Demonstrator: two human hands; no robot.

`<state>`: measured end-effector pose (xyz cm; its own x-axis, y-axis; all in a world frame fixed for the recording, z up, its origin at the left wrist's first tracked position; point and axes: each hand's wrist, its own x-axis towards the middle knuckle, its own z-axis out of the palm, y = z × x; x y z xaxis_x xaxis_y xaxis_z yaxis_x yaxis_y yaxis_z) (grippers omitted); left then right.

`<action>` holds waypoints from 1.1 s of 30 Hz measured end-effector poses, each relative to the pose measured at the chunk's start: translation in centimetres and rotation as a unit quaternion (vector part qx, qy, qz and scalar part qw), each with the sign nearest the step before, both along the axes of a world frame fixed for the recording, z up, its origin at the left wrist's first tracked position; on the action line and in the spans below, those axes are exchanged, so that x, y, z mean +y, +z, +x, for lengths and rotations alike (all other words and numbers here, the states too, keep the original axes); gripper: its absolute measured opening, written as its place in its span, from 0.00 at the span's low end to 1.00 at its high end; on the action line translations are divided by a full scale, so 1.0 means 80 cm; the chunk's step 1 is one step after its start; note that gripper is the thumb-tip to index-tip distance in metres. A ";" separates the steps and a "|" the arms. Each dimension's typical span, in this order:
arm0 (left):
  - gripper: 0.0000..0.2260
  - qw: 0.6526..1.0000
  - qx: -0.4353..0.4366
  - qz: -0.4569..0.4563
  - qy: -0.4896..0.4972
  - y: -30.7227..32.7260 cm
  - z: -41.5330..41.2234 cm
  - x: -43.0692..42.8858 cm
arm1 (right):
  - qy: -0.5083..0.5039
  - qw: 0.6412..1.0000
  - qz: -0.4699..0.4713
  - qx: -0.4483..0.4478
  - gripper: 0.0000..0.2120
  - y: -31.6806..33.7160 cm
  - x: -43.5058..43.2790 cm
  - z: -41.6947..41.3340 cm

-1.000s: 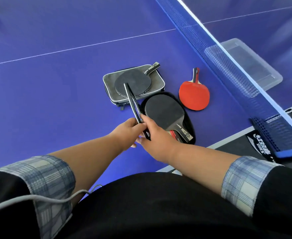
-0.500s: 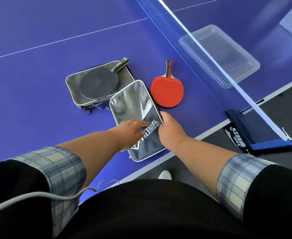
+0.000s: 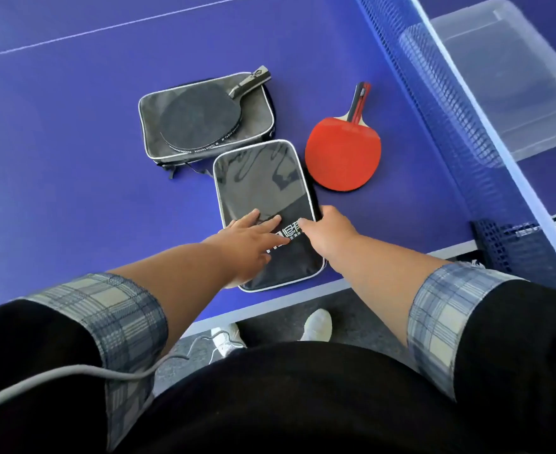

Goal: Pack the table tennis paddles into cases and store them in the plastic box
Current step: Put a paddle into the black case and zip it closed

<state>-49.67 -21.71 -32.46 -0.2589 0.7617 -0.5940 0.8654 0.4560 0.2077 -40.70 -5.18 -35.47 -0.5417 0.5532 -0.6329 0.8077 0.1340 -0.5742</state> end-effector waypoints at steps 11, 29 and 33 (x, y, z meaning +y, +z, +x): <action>0.24 0.992 -0.045 0.028 0.112 0.021 0.026 -0.011 | 0.057 0.991 -0.123 0.005 0.19 -0.003 0.026 -0.010; 0.44 0.986 0.164 0.008 0.001 -0.037 0.019 0.005 | 0.124 0.964 0.116 0.206 0.18 -0.003 0.022 -0.048; 0.44 0.987 0.155 -0.008 0.046 -0.033 0.007 0.034 | 0.001 0.973 0.155 0.170 0.15 -0.017 0.028 0.013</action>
